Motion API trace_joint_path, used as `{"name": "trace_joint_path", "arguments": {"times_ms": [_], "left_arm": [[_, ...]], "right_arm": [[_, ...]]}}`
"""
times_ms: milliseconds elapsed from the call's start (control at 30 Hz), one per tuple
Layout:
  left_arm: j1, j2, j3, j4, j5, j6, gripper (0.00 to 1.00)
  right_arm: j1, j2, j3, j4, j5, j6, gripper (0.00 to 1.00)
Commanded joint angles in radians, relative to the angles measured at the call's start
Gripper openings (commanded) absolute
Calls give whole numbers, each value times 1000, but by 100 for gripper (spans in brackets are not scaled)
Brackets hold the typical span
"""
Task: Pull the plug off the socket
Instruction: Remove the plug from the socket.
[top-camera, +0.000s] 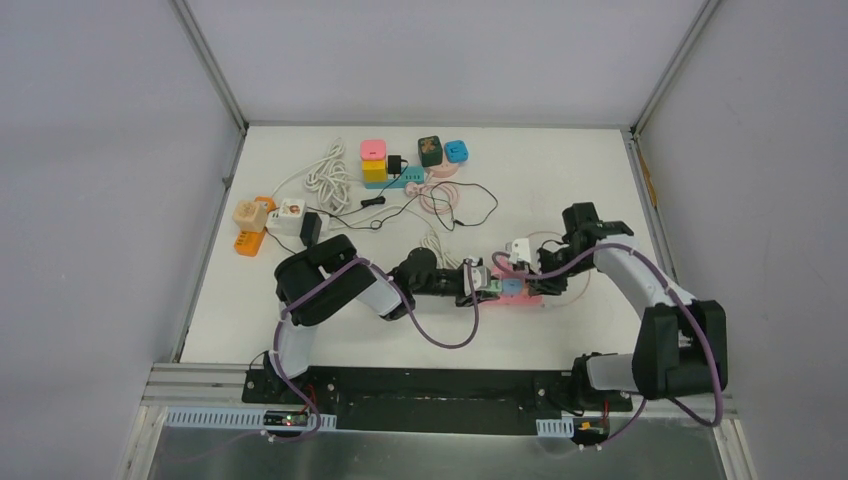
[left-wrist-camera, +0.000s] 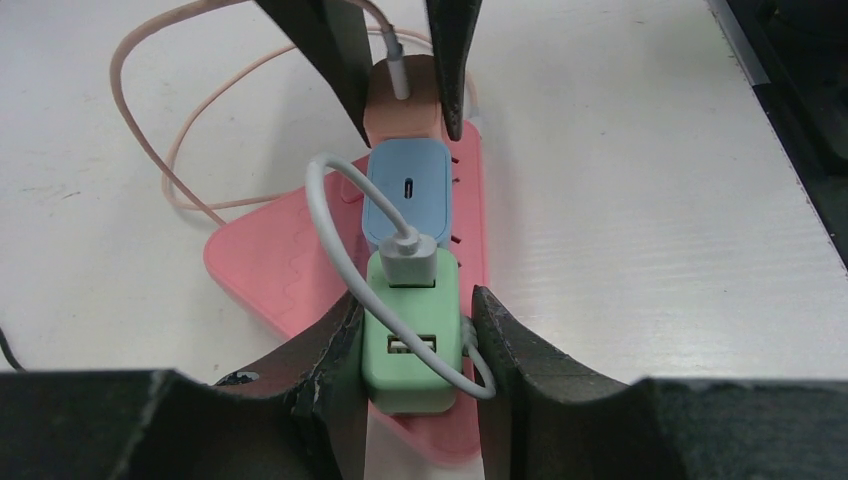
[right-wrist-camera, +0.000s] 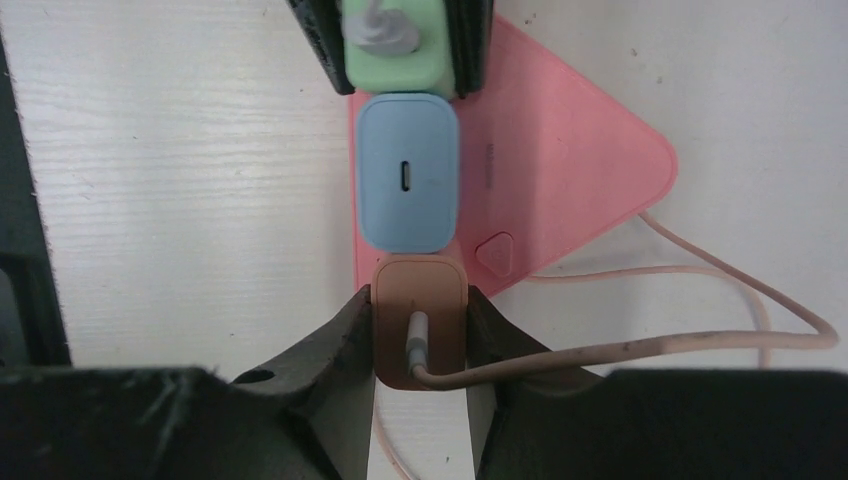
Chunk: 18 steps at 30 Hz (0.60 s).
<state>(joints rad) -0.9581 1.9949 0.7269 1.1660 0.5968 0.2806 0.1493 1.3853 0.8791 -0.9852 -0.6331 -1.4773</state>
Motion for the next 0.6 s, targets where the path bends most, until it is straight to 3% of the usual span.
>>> {"name": "trace_joint_path", "arguments": {"times_ms": [0, 67, 267, 367, 467, 567], "left_arm": [[2, 8, 4, -99, -4, 13, 0], [2, 10, 5, -100, -2, 14, 0], [2, 8, 6, -103, 0, 15, 0], [2, 8, 6, -104, 1, 15, 0], [2, 10, 7, -105, 4, 15, 0], [2, 10, 8, -107, 6, 15, 0]], "right_arm": [[56, -164, -171, 82, 14, -121, 0], [56, -180, -147, 86, -18, -58, 0], [40, 20, 7, 29, 15, 145, 0], [41, 18, -1, -12, -4, 100, 0], [45, -97, -74, -35, -61, -101, 0], [44, -142, -112, 92, -41, 43, 0]]}}
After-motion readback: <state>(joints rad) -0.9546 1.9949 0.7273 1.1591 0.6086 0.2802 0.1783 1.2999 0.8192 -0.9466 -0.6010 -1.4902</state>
